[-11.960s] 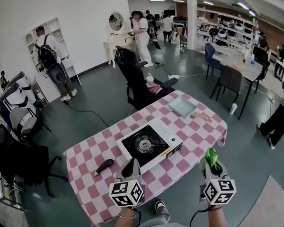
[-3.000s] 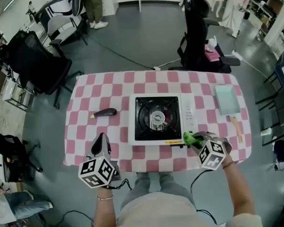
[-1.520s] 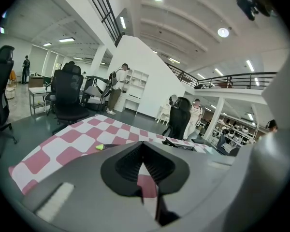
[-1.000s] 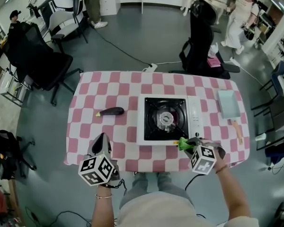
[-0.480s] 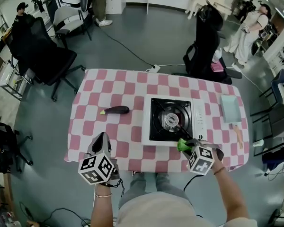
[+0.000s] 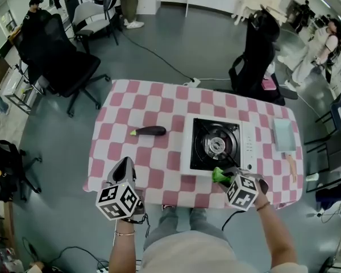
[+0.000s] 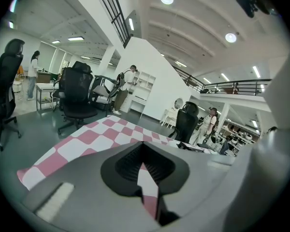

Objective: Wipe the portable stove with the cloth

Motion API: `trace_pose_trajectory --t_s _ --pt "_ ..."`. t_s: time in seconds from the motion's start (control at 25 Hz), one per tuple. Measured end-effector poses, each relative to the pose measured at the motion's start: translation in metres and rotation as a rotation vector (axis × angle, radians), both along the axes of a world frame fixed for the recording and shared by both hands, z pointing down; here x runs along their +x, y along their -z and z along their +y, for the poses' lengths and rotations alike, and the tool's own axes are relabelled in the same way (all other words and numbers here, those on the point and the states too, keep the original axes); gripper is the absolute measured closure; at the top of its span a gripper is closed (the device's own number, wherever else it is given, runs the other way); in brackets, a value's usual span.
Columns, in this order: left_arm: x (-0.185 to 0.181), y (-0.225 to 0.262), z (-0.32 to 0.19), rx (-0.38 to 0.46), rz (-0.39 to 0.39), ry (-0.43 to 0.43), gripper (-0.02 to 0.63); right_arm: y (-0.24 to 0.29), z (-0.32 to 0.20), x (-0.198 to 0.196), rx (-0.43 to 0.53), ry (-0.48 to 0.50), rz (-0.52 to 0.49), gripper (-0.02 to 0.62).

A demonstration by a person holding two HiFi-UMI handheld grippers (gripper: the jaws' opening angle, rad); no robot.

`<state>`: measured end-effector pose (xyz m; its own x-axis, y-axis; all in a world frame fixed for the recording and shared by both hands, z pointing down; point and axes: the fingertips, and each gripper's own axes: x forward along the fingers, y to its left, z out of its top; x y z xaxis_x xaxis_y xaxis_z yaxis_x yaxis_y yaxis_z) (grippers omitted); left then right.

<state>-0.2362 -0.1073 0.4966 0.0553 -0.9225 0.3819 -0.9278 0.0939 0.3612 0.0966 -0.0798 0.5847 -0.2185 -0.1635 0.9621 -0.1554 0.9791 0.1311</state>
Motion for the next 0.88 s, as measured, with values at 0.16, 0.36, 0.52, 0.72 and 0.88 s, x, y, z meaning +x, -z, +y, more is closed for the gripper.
trace_pose_trajectory --t_s 0.16,0.36,0.52,0.72,0.88 --pt "-0.008 -0.002 0.000 -0.002 0.001 0.004 0.606 0.000 0.000 -0.010 -0.007 -0.002 -0.005 0.518" --pt "-0.017 -0.006 0.001 -0.009 0.004 0.006 0.604 0.000 0.000 -0.021 -0.014 -0.002 -0.011 0.518" --pt "-0.025 -0.007 0.003 -0.010 0.007 0.014 0.606 0.001 0.000 -0.032 -0.019 0.012 -0.010 0.518" --pt "-0.038 -0.011 0.011 -0.017 0.015 0.036 0.605 0.001 0.001 -0.049 -0.026 0.037 -0.013 0.518" --pt "-0.048 -0.013 0.019 -0.022 0.014 0.057 0.605 0.002 0.002 -0.064 -0.032 0.068 -0.021 0.518"
